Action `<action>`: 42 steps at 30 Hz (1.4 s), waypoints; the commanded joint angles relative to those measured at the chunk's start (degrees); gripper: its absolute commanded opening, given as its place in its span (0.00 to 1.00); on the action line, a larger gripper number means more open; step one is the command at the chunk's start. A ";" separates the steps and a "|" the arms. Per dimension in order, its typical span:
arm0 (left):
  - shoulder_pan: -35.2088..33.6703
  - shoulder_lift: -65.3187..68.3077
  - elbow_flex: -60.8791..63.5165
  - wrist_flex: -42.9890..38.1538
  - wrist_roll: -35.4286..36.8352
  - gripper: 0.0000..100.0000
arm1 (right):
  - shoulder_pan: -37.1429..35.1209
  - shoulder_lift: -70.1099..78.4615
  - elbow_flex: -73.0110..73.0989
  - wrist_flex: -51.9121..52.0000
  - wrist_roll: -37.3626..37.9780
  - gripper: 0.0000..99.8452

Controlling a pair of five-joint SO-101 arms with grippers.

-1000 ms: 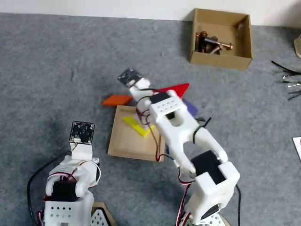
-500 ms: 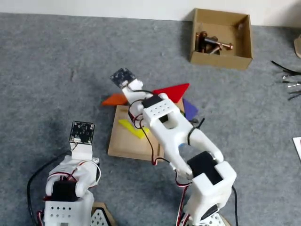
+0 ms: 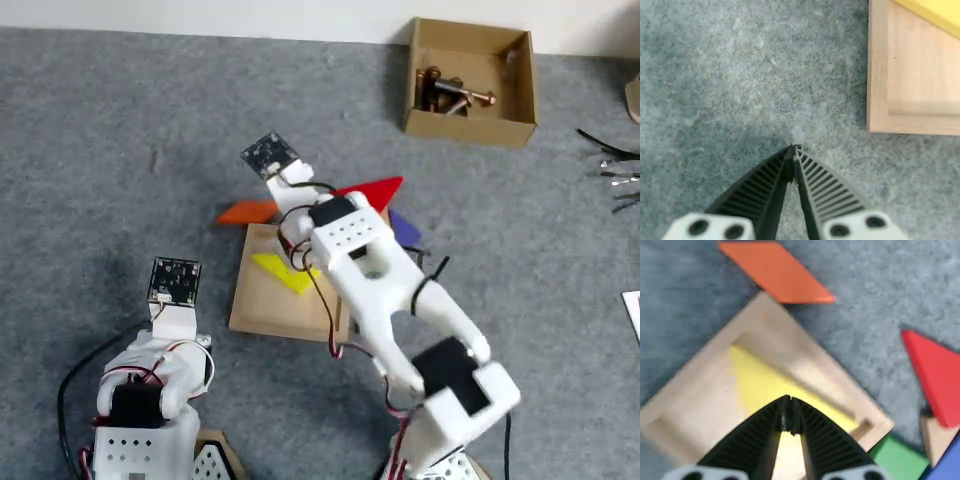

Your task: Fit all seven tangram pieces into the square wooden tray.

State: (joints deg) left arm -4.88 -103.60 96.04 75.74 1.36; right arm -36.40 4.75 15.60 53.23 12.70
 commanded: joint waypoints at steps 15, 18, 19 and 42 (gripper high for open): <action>-0.75 -0.92 1.10 0.26 0.35 0.01 | -5.85 1.36 7.43 4.00 -7.03 0.00; -0.75 -0.92 1.10 0.26 0.35 0.01 | -6.64 2.86 7.43 3.38 -7.03 0.00; -0.75 -0.92 1.10 0.26 0.35 0.01 | -6.64 3.12 7.52 2.24 -7.03 0.00; -0.75 -0.92 1.10 0.26 0.35 0.01 | -0.84 4.79 4.62 -7.60 -6.33 0.00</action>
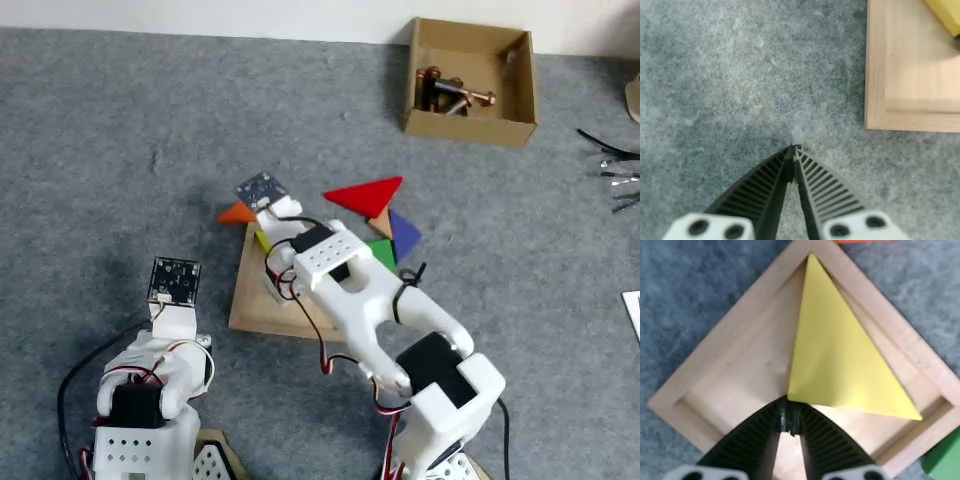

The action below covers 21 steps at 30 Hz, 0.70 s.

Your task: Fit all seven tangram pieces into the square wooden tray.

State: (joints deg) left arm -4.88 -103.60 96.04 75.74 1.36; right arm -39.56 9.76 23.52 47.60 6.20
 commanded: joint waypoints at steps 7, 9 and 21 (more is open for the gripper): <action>-0.75 -0.92 1.10 0.26 0.35 0.01 | 2.33 -0.22 -3.30 -1.98 6.77 0.00; -0.75 -0.92 1.10 0.26 0.35 0.01 | 2.24 -0.31 -3.30 -2.15 7.03 0.00; -0.75 -0.92 1.10 0.26 0.35 0.01 | 5.05 -0.31 -7.25 -1.63 7.12 0.00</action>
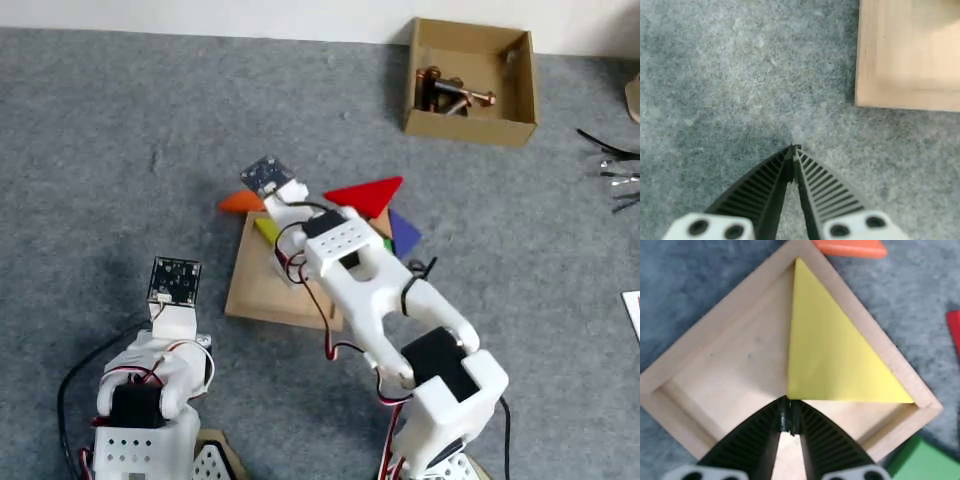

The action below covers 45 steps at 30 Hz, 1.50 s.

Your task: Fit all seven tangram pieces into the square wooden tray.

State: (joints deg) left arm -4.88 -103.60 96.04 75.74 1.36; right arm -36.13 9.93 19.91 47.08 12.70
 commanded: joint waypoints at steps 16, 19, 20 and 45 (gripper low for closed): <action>-0.75 -0.92 1.10 0.26 0.35 0.01 | -2.24 -2.59 -25.27 35.65 0.26 0.00; -0.75 -0.92 1.10 0.26 0.35 0.01 | 1.01 -7.52 -32.31 43.12 0.26 0.00; -0.75 -0.92 1.10 0.26 0.35 0.01 | 2.59 -9.45 -33.98 44.18 0.44 0.00; -0.75 -0.92 1.10 0.26 0.35 0.01 | 24.31 -2.33 -34.68 35.12 33.05 0.24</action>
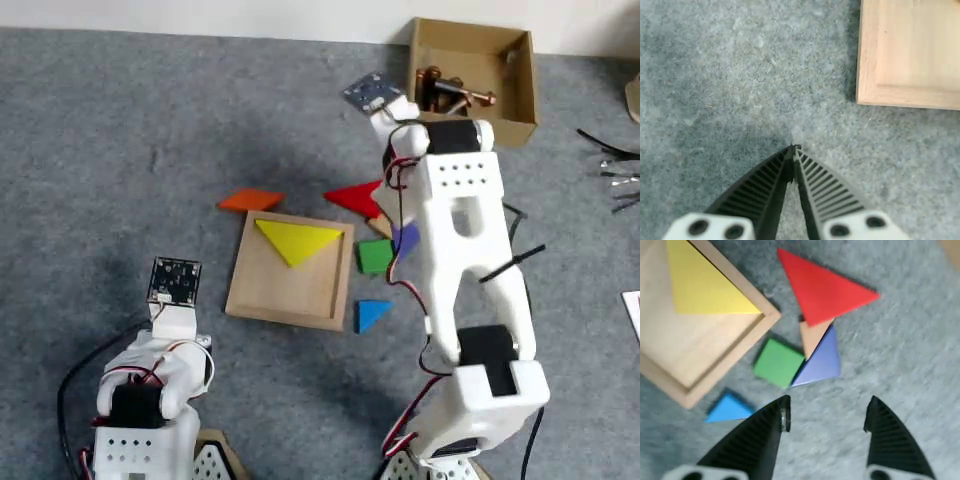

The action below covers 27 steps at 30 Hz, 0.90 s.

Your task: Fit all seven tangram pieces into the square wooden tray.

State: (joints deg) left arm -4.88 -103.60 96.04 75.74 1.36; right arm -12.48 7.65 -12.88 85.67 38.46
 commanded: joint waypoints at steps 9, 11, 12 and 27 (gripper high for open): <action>-0.75 -0.92 1.10 0.26 0.35 0.01 | -0.84 4.53 -1.71 -9.89 14.07 0.39; -0.75 -0.92 1.10 0.26 0.35 0.01 | -2.33 6.90 -1.80 -9.98 17.93 0.39; -0.75 -0.92 1.10 0.26 0.35 0.01 | -2.95 7.96 -1.80 -9.89 19.60 0.39; -0.75 -0.92 1.10 0.26 0.35 0.01 | -5.23 17.80 -2.59 -10.59 32.97 0.39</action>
State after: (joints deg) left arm -4.88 -103.60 96.04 75.74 1.36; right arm -17.23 26.20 -12.88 76.44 68.79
